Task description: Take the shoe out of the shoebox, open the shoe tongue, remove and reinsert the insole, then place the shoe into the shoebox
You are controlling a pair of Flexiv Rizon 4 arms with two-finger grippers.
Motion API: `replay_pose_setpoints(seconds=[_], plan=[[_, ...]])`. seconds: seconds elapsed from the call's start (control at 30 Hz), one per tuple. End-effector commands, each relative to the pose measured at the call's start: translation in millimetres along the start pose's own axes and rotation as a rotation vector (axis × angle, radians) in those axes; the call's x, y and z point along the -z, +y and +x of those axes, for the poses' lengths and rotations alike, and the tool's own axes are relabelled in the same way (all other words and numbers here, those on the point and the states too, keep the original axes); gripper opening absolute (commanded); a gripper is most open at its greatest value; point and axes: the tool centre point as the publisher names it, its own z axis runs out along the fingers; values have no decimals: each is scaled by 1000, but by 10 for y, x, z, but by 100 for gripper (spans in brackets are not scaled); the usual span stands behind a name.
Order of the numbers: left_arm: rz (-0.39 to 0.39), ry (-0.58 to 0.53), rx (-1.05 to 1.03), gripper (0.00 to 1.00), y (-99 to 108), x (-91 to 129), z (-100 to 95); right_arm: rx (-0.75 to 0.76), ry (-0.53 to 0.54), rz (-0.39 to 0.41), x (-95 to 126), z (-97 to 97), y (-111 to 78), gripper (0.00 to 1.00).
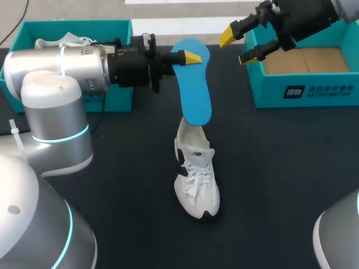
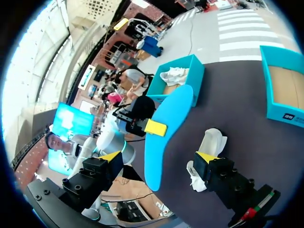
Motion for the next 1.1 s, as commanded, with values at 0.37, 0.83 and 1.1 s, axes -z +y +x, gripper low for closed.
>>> replay_pose_setpoints(seconds=[0.37, 0.83, 1.1], plan=[[0, -3, 0, 0, 11, 5, -3, 44, 224, 14, 2, -159, -184, 100], [0, -3, 0, 0, 11, 5, -3, 4, 327, 5, 3, -456, -320, 100], [0, -3, 0, 0, 11, 5, -3, -82, 396, 19, -17, -555, -265, 100]])
